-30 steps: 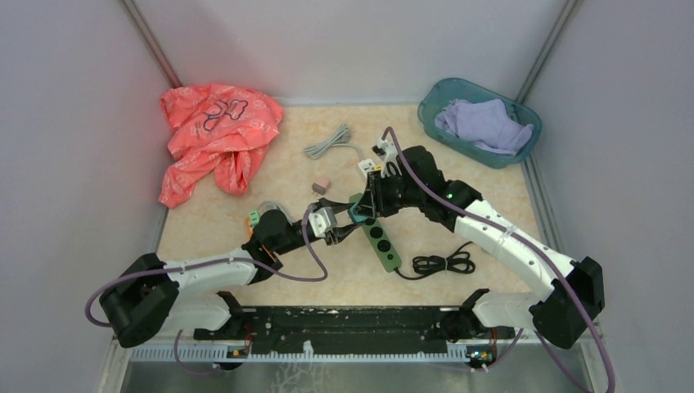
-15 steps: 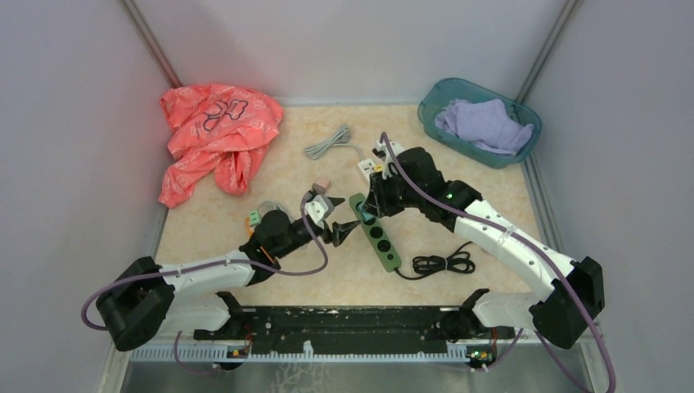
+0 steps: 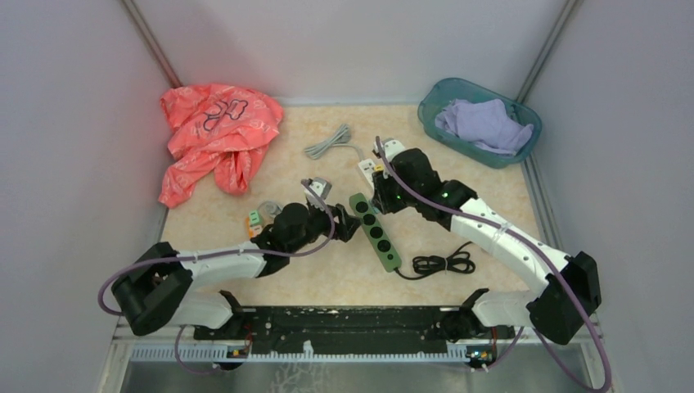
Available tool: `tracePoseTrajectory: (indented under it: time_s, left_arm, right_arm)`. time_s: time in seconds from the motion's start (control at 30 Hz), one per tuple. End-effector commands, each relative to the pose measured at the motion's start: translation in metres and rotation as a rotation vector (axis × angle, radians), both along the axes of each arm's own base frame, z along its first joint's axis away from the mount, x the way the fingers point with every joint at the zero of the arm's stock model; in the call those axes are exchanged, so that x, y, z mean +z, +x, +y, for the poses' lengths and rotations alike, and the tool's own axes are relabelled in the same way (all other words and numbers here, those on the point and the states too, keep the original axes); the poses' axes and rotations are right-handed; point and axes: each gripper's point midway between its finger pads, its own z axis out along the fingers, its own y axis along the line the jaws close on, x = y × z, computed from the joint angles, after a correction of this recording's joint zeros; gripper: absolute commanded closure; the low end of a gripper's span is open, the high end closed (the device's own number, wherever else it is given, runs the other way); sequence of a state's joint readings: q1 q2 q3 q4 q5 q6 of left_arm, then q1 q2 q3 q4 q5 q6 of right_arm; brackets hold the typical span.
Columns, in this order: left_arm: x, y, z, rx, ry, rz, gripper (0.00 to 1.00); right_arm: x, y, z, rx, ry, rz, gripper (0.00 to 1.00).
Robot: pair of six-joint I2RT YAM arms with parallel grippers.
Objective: Insert the plug
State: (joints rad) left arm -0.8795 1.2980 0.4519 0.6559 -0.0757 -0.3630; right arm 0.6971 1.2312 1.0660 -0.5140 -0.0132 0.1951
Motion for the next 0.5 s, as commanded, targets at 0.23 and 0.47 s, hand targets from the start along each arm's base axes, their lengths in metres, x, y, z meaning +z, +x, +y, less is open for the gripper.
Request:
tracePoseTrajectory:
  time_s: [0.23,0.47]
  left_arm:
    - [-0.024,0.024,-0.009,0.176,-0.151,0.363,0.18]
    - [-0.042,0.038,-0.006,0.219,-0.211,0.503,0.23]
  right_arm:
    - [-0.022,0.021,-0.001,-0.029,-0.047,-0.048,1.00]
    - [-0.035,0.023,0.003,-0.018,-0.056,-0.029,1.00]
